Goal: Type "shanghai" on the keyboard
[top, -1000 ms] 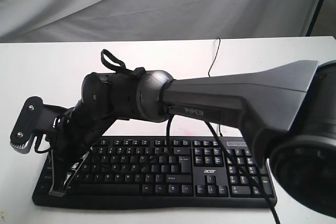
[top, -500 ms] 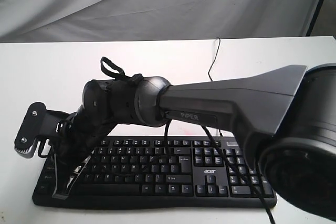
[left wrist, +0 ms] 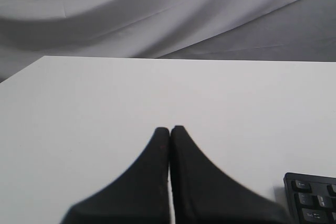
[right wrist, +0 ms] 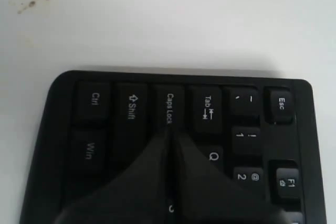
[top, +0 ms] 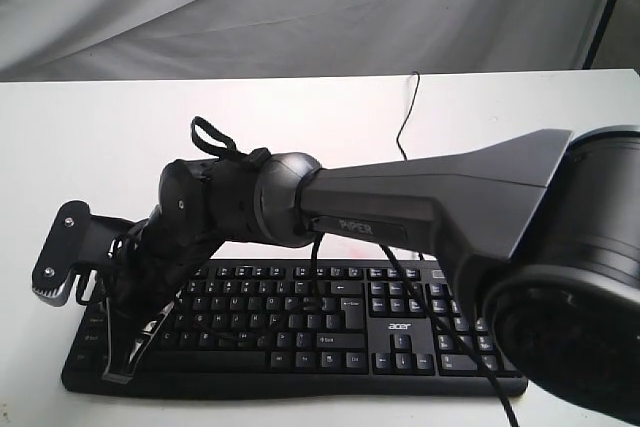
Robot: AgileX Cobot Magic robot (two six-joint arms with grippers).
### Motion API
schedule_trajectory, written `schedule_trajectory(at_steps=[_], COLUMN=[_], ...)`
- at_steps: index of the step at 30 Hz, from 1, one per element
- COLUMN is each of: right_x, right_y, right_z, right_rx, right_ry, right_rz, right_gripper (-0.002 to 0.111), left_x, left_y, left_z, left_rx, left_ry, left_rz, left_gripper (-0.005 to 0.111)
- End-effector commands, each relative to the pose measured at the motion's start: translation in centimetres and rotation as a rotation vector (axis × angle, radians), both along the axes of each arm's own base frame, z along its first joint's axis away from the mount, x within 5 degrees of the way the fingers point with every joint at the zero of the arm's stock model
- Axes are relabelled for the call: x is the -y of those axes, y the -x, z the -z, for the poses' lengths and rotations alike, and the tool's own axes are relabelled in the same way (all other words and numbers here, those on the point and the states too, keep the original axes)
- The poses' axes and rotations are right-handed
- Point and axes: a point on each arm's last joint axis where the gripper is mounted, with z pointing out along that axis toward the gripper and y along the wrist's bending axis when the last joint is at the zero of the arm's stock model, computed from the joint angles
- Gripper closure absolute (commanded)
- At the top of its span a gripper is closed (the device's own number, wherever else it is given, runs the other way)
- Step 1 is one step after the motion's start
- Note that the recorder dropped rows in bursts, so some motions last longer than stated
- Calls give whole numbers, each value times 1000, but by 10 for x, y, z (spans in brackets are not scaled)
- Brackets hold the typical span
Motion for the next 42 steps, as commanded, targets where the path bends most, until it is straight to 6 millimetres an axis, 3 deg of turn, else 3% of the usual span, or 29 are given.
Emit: schedule_trajectory(at_steps=[1, 16, 22, 29, 42], right_x=[1, 2, 4, 16, 32], right_y=[-2, -2, -4, -8, -8], right_z=[-2, 4, -20, -67, -68], right_rx=[10, -5, 34, 56, -13], right_ry=[-1, 15, -16, -78, -16], right_rz=[1, -4, -3, 17, -18], right_gripper=[108, 108, 108, 108, 108], left_x=[0, 0, 0, 0, 0], left_y=[0, 0, 0, 0, 0], left_z=[1, 1, 1, 1, 1], left_rx=[6, 6, 6, 6, 6], left_ry=[2, 2, 2, 2, 2], left_rz=[4, 4, 4, 4, 4], left_gripper=[106, 106, 106, 106, 106])
